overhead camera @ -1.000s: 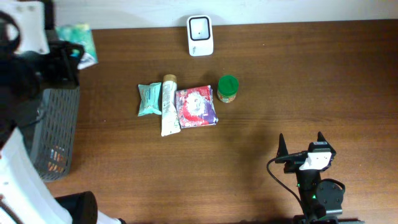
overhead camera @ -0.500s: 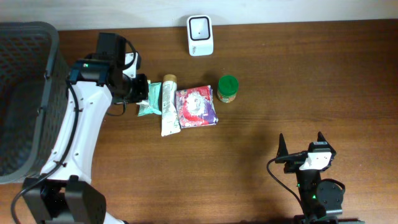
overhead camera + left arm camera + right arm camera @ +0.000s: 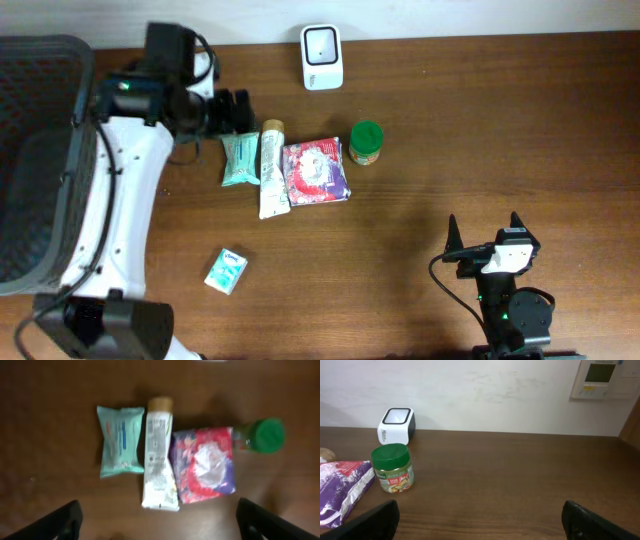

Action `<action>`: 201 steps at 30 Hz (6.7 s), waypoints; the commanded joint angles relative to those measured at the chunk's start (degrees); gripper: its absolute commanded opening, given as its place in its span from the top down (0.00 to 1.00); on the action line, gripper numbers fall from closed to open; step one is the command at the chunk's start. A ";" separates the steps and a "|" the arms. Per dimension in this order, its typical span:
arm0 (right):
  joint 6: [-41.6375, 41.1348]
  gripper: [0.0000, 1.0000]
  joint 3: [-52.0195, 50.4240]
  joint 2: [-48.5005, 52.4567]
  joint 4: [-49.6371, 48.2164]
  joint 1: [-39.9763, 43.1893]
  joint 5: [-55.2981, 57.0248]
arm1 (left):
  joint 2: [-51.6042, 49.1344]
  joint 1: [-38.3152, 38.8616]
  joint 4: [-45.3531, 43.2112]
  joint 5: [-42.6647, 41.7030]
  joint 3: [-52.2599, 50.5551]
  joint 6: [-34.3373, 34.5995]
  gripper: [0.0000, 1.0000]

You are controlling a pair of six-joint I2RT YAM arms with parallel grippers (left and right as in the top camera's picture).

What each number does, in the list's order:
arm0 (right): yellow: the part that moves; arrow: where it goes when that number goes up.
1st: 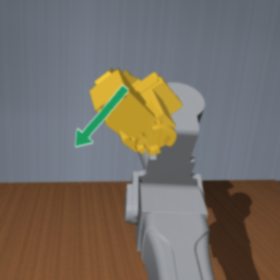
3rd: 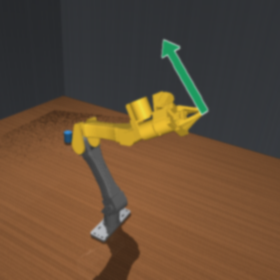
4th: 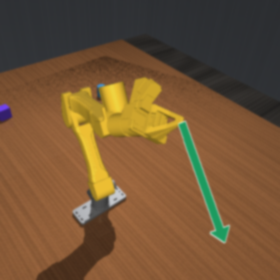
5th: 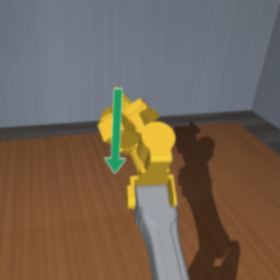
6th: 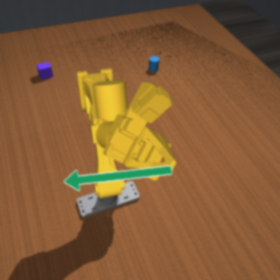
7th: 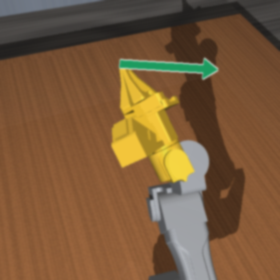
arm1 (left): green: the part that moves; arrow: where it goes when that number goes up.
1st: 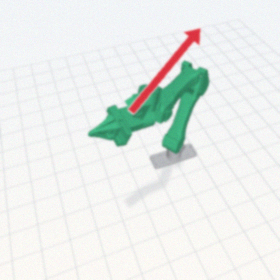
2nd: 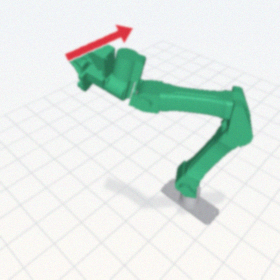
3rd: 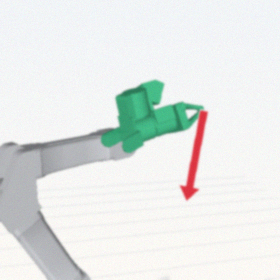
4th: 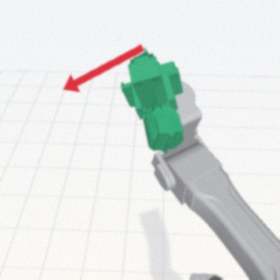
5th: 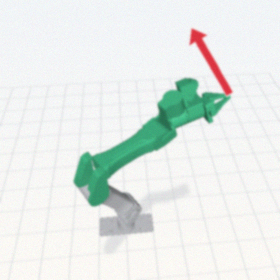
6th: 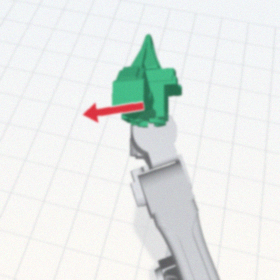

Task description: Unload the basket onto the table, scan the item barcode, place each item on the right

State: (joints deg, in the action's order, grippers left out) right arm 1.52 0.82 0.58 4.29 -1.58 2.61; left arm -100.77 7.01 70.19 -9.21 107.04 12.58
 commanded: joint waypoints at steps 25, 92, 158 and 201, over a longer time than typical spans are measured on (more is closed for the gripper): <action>-0.31 0.01 -0.50 -0.37 0.17 0.26 0.66 | 14.60 17.20 4.63 12.07 -42.91 9.18 0.09; -0.31 0.01 -0.50 -0.37 0.17 0.26 0.66 | 22.47 -41.44 -22.62 4.13 -4.87 -4.61 0.01; -0.31 0.01 -0.50 -0.37 0.17 0.26 0.66 | -11.91 -42.71 25.88 -3.28 53.44 -7.08 1.00; -0.31 0.01 -0.50 -0.37 0.17 0.26 0.66 | -23.71 1.31 23.58 22.14 44.04 3.26 0.00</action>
State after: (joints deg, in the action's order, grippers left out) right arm 1.48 0.82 0.58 4.29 -1.58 2.59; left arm -125.29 9.98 88.38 12.14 138.67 14.15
